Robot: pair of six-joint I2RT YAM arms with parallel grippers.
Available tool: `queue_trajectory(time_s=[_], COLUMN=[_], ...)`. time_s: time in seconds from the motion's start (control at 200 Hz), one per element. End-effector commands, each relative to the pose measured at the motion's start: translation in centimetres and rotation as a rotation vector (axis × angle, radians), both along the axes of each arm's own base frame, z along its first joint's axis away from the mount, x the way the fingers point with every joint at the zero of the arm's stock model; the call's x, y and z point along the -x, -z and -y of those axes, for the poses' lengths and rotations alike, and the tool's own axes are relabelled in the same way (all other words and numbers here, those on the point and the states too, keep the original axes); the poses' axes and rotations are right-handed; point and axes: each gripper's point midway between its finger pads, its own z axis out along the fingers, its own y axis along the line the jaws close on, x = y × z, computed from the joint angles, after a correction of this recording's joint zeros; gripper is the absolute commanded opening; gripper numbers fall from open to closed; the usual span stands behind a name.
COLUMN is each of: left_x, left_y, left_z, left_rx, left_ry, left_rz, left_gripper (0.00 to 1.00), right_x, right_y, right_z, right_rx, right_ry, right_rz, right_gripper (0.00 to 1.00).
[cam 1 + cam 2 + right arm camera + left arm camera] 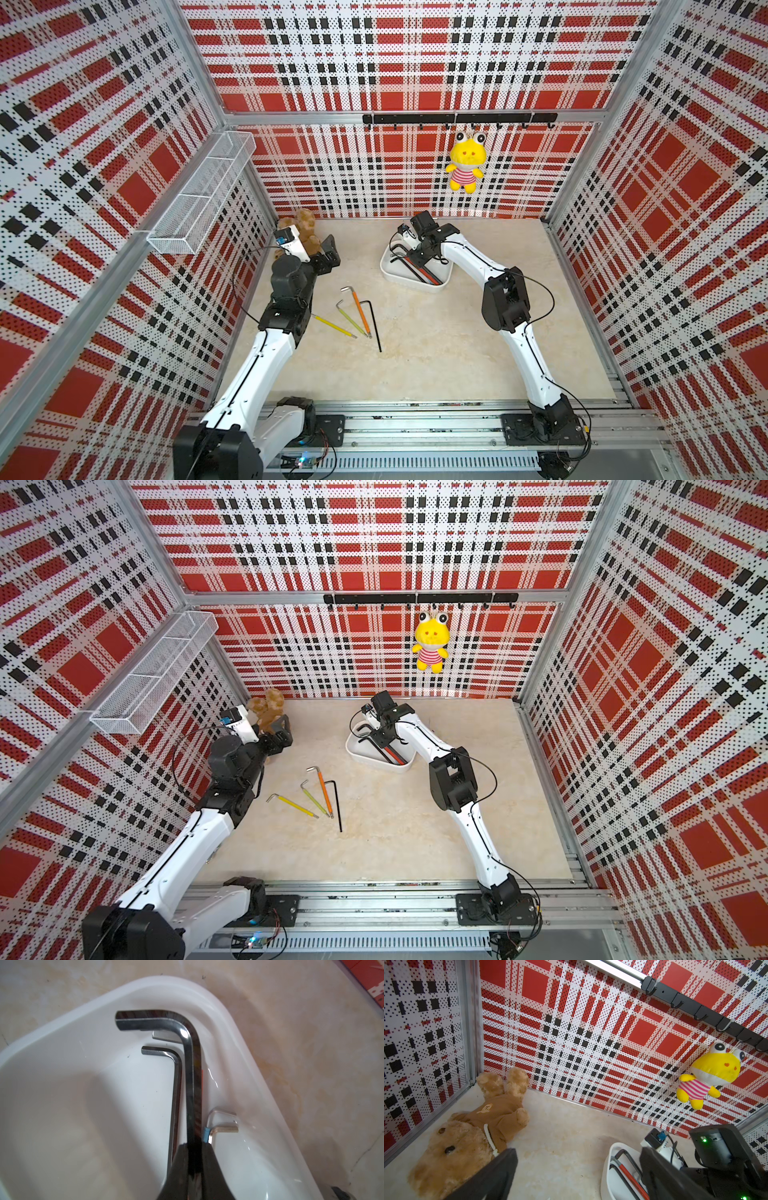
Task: Put the hex key on the desktop into the storage box
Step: Place the Allen key in the storage box.
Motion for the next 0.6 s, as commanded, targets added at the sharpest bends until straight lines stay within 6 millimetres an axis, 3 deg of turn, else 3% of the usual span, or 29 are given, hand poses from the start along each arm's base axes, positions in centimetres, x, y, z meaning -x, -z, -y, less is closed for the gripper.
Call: queue_trajectory(time_s=[0.0, 0.266, 0.466, 0.591], left_x=[-0.2, -0.3, -0.3, -0.3], left_y=[-1.3, -1.2, -1.3, -1.2], left_z=[0.0, 0.0, 0.0, 0.0], left_rx=[0.004, 0.004, 0.003, 0.003], left_ry=[0.008, 0.009, 0.008, 0.007], left_rz=[0.036, 0.034, 0.035, 0.034], left_gripper=[0.99, 0.99, 0.99, 0.99], right_x=[0.6, 1.1, 1.2, 0.8], right_y=[2.2, 4.4, 4.7, 4.4], right_z=[0.3, 0.4, 0.4, 0.5], right_rx=[0.017, 0.032, 0.023, 0.026], right_ry=[0.008, 0.016, 0.024, 0.039], right_rz=[-0.059, -0.102, -0.113, -0.096], right_gripper=[0.00, 0.00, 0.00, 0.18])
